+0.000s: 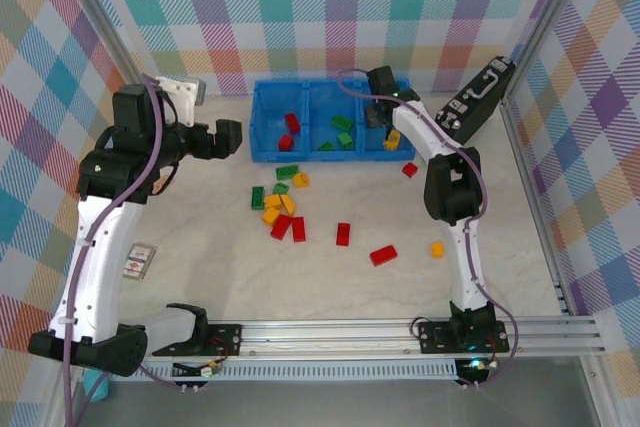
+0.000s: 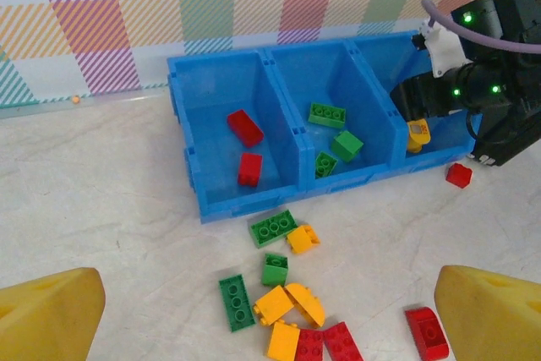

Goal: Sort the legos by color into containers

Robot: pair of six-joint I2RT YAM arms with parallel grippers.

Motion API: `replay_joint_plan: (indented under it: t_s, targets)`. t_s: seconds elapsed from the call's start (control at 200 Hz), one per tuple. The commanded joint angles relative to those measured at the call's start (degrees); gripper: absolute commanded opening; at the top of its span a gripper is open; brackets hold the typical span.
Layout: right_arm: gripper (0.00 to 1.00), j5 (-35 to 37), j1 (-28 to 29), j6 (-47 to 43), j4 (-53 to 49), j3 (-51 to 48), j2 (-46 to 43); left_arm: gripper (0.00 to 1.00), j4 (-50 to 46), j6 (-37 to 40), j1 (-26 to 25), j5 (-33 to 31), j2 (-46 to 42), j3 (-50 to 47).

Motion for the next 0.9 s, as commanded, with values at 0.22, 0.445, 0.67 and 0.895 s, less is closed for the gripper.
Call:
replay_joint_plan:
  t_s: [0.22,0.445,0.67,0.895]
  targets:
    - [0.83,-5.2,0.4,1.3,-4.2,-6.5,-14.0,1.0,1.7,1.0,-0.4,-0.8,-4.2,0.2]
    - [0.85,-4.3,0.6,6.6,-6.6,-24.2,-32.1,1.0,2.1,0.6,-0.4,1.4,-6.7,-0.4]
    - [0.94,-6.8,-0.1,19.0,-13.5,-47.5,-48.9,1.0,2.6,0.8,-0.4,-0.1,-11.1,-0.8]
    - [0.92,-9.4,-0.6,25.7,-12.3,-69.1,-66.5,1.0,2.1,0.7,-0.4,0.6,-12.7,-1.8]
